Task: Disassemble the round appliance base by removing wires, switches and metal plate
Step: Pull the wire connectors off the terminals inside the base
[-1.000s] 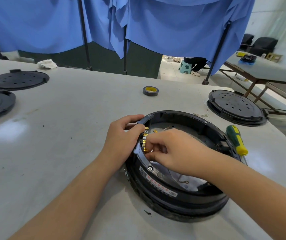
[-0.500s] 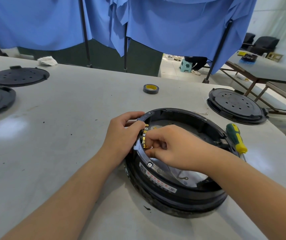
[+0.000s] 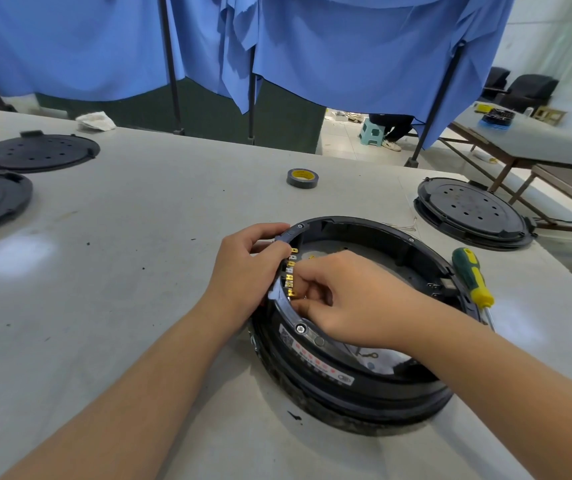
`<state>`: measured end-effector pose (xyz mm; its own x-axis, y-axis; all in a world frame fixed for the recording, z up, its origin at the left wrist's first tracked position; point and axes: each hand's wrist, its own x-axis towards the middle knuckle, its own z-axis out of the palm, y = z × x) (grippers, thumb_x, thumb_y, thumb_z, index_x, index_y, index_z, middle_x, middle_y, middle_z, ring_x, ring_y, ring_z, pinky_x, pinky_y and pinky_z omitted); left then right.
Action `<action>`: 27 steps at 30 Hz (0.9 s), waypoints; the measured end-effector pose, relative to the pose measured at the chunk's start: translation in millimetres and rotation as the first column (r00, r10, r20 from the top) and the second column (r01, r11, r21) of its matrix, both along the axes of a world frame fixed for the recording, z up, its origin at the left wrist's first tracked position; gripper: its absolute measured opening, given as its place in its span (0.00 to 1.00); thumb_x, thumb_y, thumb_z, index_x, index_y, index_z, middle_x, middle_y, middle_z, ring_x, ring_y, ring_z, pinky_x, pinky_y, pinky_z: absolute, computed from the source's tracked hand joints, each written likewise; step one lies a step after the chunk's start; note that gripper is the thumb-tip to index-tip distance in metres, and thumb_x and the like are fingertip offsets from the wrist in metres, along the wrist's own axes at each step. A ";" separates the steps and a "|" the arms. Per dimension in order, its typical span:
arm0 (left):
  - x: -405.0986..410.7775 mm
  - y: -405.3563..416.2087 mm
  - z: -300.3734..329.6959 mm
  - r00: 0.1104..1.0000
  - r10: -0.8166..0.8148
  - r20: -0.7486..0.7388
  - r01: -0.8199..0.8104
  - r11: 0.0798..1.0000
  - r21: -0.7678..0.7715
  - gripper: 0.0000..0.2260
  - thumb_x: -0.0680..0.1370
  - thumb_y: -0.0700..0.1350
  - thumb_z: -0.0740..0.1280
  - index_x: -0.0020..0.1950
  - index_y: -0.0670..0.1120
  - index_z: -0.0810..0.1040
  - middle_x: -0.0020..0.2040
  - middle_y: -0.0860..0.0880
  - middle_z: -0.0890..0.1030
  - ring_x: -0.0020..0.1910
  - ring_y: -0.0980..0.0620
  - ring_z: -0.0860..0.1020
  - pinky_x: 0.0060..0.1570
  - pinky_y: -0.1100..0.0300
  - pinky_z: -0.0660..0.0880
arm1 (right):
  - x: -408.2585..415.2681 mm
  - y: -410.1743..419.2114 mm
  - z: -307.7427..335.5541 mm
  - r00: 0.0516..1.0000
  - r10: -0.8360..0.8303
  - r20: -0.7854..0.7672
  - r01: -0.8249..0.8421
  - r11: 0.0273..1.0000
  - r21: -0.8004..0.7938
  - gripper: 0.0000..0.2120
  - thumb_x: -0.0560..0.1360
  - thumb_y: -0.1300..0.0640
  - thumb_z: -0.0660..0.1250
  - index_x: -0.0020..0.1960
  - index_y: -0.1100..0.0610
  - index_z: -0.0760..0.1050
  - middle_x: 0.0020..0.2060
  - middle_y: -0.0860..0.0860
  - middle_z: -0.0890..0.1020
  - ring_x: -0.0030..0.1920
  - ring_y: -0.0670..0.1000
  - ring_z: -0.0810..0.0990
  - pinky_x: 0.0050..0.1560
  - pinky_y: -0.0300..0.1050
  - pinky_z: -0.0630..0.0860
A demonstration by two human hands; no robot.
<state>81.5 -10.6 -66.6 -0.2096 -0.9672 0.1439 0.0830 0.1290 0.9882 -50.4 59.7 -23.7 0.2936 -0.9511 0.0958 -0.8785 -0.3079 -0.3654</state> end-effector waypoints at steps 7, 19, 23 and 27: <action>0.2 -1.1 -1.1 1.000 0.003 0.009 -0.003 1.000 -0.001 0.14 0.74 0.34 0.67 0.48 0.52 0.84 0.36 0.54 0.85 0.33 0.60 0.81 0.33 0.68 0.76 | -2.3 -2.2 -1.0 0.998 0.020 0.059 -0.022 0.999 0.035 0.16 0.72 0.57 0.70 0.31 0.47 0.65 0.25 0.46 0.71 0.29 0.46 0.69 0.30 0.39 0.64; 0.2 -1.0 -0.8 1.000 0.010 0.028 -0.010 1.000 -0.002 0.13 0.74 0.35 0.67 0.50 0.51 0.84 0.39 0.52 0.84 0.35 0.59 0.81 0.36 0.67 0.77 | -11.9 -2.4 -4.5 0.986 -0.030 0.166 0.017 0.997 0.076 0.09 0.71 0.51 0.72 0.35 0.49 0.76 0.25 0.43 0.75 0.28 0.42 0.72 0.34 0.43 0.71; 0.1 -1.3 -1.4 0.999 0.014 0.033 -0.014 1.000 0.003 0.13 0.74 0.35 0.67 0.51 0.51 0.84 0.38 0.53 0.84 0.35 0.60 0.81 0.34 0.67 0.76 | -13.6 0.7 -6.2 0.993 -0.017 0.116 0.013 0.999 0.031 0.08 0.72 0.50 0.71 0.36 0.45 0.75 0.28 0.38 0.76 0.31 0.42 0.74 0.33 0.36 0.66; 0.4 -1.7 -1.9 0.999 0.009 0.035 -0.010 1.000 0.007 0.13 0.74 0.35 0.67 0.51 0.51 0.84 0.38 0.53 0.85 0.36 0.58 0.82 0.36 0.65 0.78 | -13.5 -0.3 -7.0 0.996 0.004 0.092 -0.003 1.000 -0.007 0.07 0.72 0.51 0.71 0.38 0.48 0.75 0.26 0.42 0.74 0.31 0.43 0.74 0.32 0.36 0.67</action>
<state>81.9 -12.3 -68.5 -0.2052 -0.9701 0.1295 0.0467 0.1225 0.9914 -63.9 59.4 -30.7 0.2864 -0.9494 0.1289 -0.8400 -0.3135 -0.4429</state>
